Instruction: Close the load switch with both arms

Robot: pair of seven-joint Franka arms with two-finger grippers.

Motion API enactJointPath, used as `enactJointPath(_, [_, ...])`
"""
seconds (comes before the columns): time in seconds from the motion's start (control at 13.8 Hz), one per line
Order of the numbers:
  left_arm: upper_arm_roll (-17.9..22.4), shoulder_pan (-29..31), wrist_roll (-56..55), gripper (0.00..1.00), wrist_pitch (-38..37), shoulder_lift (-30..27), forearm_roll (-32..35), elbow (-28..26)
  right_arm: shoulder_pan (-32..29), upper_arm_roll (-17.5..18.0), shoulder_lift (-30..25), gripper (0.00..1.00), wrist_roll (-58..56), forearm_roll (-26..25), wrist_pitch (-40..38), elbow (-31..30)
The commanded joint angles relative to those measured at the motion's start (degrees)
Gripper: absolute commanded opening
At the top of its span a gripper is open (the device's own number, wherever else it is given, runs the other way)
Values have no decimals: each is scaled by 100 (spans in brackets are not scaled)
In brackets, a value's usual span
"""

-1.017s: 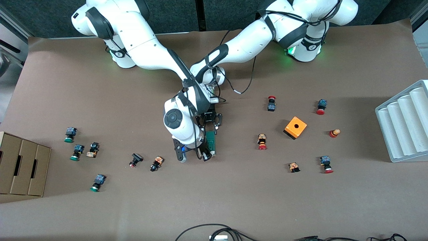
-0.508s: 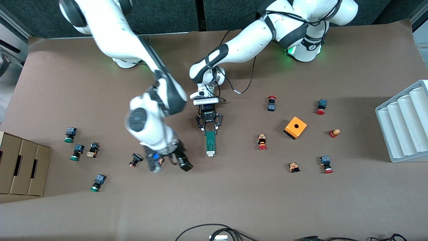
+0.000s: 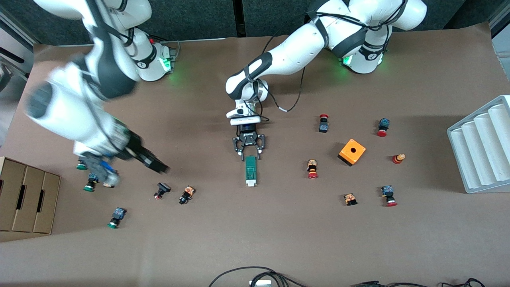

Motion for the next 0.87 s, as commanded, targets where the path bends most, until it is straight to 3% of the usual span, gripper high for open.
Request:
enactJointPath(0.0, [23, -14, 65, 100, -48, -132, -39, -97, -865, 374, -755, 100, -1639, -510, -691, -354])
enactJointPath(0.36, [-3, -14, 397, 100, 31, -527, -564, -132, -1174, -250, -994, 100, -3883, -1126, -992, -284])
enactJointPath(0.51, [-56, -23, 723, 100, 49, -773, -969, -132, -1209, -286, -924, 100, -4158, -1407, -957, -152])
enactJointPath(0.8, [-109, -23, 1092, 100, 189, -1168, -1435, -132, -1341, -294, -687, 100, -4282, -1409, -992, 129])
